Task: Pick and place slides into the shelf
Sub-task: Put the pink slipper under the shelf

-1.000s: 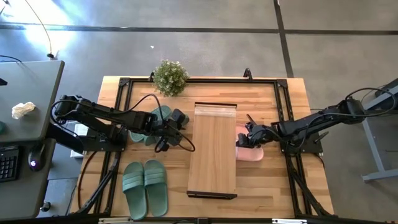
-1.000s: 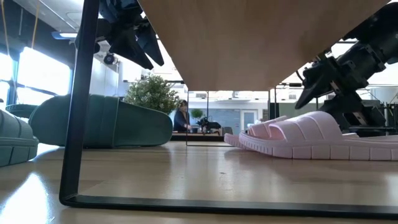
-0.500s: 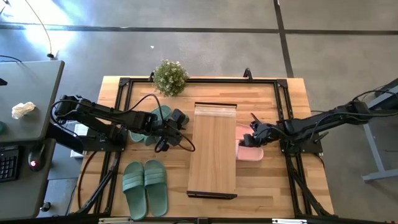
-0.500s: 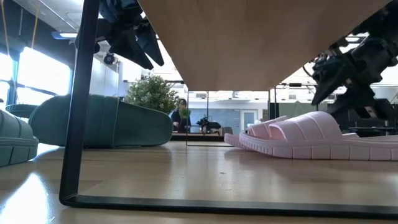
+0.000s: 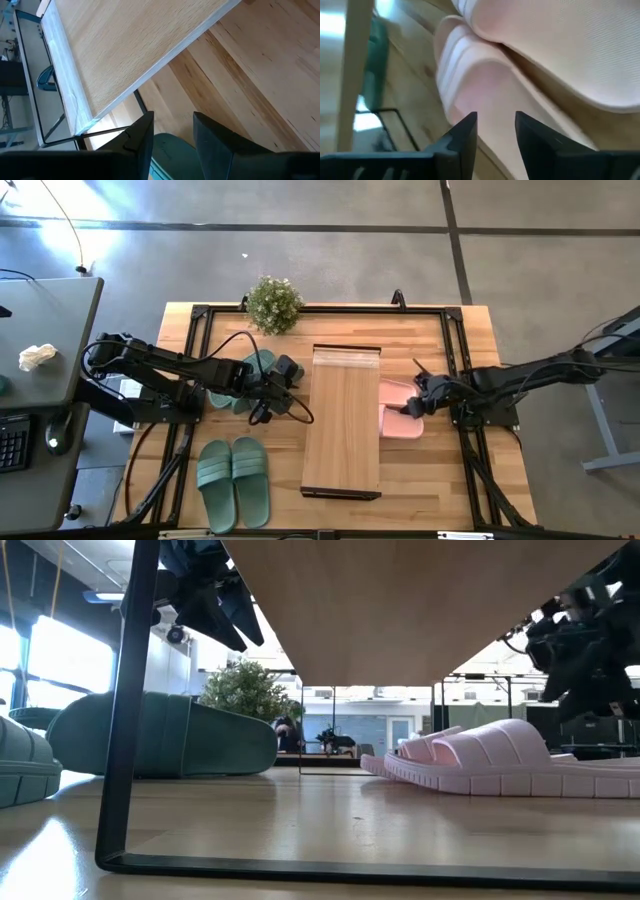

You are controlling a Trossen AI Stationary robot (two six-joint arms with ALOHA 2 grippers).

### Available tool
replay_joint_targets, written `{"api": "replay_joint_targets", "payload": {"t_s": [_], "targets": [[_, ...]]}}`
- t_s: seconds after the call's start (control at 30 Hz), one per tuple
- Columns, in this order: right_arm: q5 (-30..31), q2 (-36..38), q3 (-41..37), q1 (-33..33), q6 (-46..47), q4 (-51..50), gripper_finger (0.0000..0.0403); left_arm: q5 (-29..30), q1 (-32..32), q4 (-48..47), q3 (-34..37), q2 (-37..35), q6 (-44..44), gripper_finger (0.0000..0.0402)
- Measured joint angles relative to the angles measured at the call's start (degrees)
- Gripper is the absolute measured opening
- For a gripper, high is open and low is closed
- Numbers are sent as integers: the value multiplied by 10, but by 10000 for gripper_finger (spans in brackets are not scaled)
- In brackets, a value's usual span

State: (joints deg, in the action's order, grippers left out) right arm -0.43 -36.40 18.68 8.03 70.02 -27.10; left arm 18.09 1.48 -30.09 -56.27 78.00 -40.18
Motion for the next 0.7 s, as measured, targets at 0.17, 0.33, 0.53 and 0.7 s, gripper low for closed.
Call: {"api": "replay_joint_targets", "payload": {"t_s": [0.17, 0.33, 0.53, 0.7], "targets": [[21, -4, 92, 0, -136, -134, 89, 0, 0, 3, 0, 0, 11, 122], [51, -26, 198, 0, -248, -284, 57, 0, 0, 5, 0, 0, 31, 122], [0, -63, 257, 11, -239, -401, 5, 0, 0, 5, 0, 0, 41, 122], [-3, -93, 234, 68, -152, -402, 3, -8, 0, 2, 0, 0, 92, 122]]}}
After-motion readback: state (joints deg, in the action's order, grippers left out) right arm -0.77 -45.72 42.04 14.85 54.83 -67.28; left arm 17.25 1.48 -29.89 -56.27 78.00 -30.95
